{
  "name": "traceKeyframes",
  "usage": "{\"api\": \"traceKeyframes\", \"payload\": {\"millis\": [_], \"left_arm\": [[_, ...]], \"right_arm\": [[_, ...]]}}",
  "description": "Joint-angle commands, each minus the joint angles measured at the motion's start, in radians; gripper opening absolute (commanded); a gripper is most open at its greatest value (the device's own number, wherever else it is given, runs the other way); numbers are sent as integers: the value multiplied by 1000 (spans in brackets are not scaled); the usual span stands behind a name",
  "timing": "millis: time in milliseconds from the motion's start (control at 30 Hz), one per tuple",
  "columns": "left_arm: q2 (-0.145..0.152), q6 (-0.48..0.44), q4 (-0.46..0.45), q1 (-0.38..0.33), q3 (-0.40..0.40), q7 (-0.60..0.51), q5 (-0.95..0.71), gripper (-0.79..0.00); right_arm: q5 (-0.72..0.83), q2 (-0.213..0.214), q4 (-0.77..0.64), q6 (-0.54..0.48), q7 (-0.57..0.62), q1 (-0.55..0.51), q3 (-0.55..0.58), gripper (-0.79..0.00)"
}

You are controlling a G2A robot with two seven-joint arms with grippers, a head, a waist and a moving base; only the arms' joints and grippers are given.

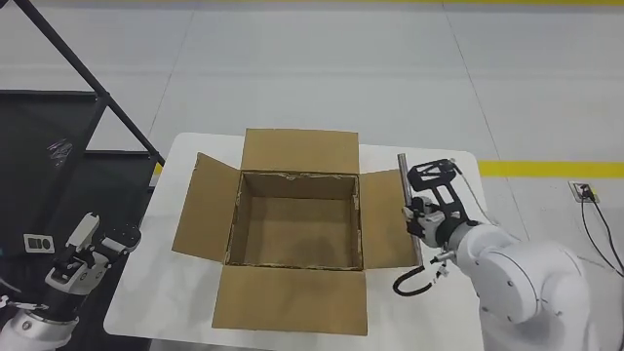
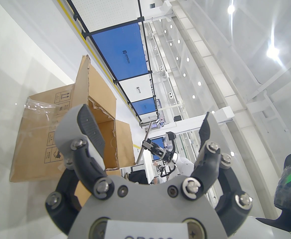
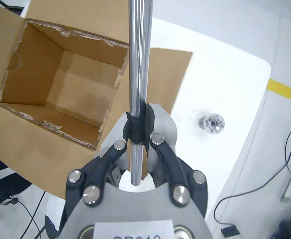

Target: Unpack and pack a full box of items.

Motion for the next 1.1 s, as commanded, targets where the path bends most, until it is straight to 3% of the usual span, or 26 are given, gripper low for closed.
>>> {"api": "traceKeyframes", "payload": {"millis": [0, 467, 700, 1067], "left_arm": [[0, 0, 0, 0, 0, 0, 0, 0], [0, 0, 0, 0, 0, 0, 0, 0], [0, 0, 0, 0, 0, 0, 0, 0], [0, 0, 0, 0, 0, 0, 0, 0]], "right_arm": [[8, 5, 24, 1, 8, -23, 40, -785], [88, 33, 377, -55, -19, -34, 138, -785], [85, 43, 547, -75, -26, 20, 112, -785], [-3, 50, 690, -10, -93, 90, 43, -785]]}}
